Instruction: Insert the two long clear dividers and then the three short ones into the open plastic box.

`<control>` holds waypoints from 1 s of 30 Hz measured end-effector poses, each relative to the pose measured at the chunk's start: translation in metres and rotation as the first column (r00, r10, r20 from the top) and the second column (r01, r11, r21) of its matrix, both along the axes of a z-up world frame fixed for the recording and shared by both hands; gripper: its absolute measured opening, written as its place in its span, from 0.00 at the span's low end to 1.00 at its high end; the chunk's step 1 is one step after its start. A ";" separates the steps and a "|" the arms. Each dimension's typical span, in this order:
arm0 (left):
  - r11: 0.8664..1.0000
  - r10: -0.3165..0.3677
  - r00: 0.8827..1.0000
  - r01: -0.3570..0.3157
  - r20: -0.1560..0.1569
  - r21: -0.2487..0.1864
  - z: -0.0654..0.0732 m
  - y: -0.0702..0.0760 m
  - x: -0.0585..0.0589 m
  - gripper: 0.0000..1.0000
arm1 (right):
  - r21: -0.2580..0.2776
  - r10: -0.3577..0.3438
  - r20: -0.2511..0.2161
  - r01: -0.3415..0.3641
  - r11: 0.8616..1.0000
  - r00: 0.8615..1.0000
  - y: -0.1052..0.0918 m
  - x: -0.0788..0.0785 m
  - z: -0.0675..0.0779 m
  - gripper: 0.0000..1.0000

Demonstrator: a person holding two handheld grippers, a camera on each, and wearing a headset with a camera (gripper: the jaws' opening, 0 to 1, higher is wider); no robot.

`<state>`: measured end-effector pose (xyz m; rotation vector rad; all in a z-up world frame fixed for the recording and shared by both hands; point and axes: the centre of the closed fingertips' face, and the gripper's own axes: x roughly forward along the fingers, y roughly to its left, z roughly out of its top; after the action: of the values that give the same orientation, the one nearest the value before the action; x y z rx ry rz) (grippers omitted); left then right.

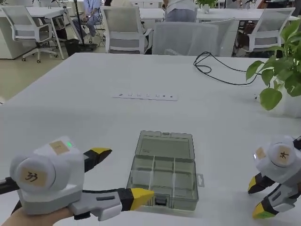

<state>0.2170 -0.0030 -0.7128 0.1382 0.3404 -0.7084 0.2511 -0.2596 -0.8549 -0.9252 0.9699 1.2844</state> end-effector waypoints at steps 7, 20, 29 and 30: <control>1.000 -0.003 1.000 0.003 -0.005 -0.013 0.003 -0.001 -0.002 0.81 | 0.017 -0.004 0.002 0.004 1.000 1.000 0.000 0.000 0.000 0.33; 1.000 -0.012 0.999 0.013 -0.038 0.005 -0.003 -0.002 -0.007 0.76 | 0.033 -0.015 0.050 0.013 0.999 0.999 0.003 0.003 0.006 0.32; 0.999 -0.006 0.998 0.003 -0.064 -0.045 -0.005 -0.005 -0.012 0.70 | 0.079 -0.023 0.120 0.014 0.997 0.992 0.014 0.004 0.027 0.32; 0.999 -0.007 0.997 0.004 -0.071 -0.045 -0.007 -0.005 -0.013 0.67 | 0.082 -0.022 0.126 0.012 0.997 0.992 0.016 0.003 0.030 0.32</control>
<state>0.2041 -0.0078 -0.7194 0.0714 0.3922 -0.7273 0.2545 -0.2434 -0.8249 -0.9219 0.8189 1.2265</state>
